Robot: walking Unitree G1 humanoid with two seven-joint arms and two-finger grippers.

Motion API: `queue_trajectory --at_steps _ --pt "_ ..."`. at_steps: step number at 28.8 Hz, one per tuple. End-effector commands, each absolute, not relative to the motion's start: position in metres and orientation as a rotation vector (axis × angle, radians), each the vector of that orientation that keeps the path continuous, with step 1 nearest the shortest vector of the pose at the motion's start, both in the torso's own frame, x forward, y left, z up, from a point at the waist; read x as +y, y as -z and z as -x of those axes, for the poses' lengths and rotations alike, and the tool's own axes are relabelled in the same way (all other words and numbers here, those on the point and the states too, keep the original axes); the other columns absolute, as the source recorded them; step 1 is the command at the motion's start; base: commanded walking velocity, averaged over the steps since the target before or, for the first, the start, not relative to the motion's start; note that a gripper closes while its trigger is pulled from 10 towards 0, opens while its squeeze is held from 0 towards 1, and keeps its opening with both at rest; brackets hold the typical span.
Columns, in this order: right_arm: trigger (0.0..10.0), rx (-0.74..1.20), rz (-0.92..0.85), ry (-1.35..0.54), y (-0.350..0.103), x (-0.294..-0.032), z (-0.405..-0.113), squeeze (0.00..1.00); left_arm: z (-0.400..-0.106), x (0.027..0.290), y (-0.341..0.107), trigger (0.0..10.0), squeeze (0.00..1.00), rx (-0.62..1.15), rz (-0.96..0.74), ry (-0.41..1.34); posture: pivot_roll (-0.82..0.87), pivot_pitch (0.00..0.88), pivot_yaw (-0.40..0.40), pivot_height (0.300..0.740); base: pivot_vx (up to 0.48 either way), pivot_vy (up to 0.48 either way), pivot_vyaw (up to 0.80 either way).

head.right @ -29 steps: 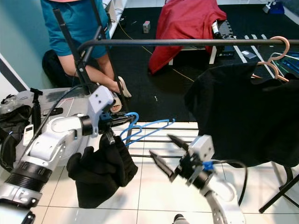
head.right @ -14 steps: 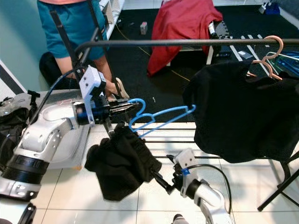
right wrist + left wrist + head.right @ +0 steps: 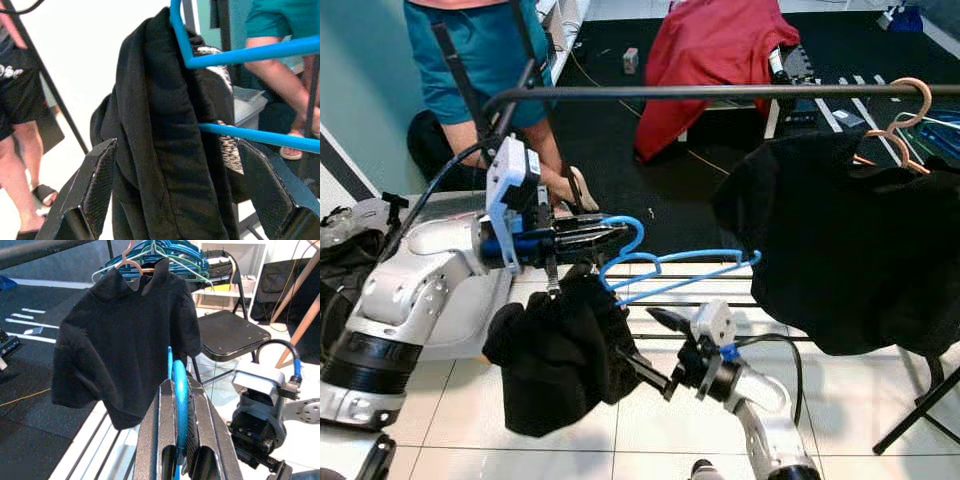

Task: Hang hanger

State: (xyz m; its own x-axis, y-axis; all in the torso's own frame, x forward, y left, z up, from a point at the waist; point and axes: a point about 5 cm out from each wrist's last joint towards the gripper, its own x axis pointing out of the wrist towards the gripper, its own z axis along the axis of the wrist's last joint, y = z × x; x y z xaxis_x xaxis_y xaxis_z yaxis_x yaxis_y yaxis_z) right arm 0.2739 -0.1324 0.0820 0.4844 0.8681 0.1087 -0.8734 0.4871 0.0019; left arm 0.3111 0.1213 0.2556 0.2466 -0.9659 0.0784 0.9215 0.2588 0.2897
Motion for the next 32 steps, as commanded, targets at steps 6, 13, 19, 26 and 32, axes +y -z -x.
queue_trajectory --at_steps 6,13,19,26,32 --pt "10.0 -0.044 -0.082 -1.081 -0.073 -0.131 -0.278 0.69 -0.306 0.122 -0.270 0.0 0.00 -0.292 -0.230 1.340 -0.04 0.162 0.058 0.740 0.000 0.000 0.00" --pt "10.0 0.012 -0.068 -1.088 -0.065 -0.131 -0.280 0.00 -0.301 0.119 -0.279 0.0 0.00 -0.317 -0.211 1.383 -0.04 0.163 0.053 0.740 0.000 0.000 0.00" --pt "10.0 -0.004 -0.090 -1.071 -0.067 -0.131 -0.288 0.00 -0.295 0.115 -0.291 0.0 0.00 -0.350 -0.192 1.416 -0.03 0.156 0.050 0.740 0.000 0.000 0.00" --pt "10.0 -0.016 -0.092 -1.070 -0.069 -0.131 -0.291 0.00 -0.291 0.114 -0.295 0.0 0.00 -0.360 -0.184 1.437 -0.03 0.152 0.049 0.740 0.000 0.000 0.00" --pt "10.0 0.079 -0.084 -1.266 -0.063 -0.119 -0.280 0.00 -0.292 0.113 -0.293 0.0 0.00 -0.350 -0.193 1.434 -0.04 0.143 0.045 0.740 0.000 0.000 0.00"
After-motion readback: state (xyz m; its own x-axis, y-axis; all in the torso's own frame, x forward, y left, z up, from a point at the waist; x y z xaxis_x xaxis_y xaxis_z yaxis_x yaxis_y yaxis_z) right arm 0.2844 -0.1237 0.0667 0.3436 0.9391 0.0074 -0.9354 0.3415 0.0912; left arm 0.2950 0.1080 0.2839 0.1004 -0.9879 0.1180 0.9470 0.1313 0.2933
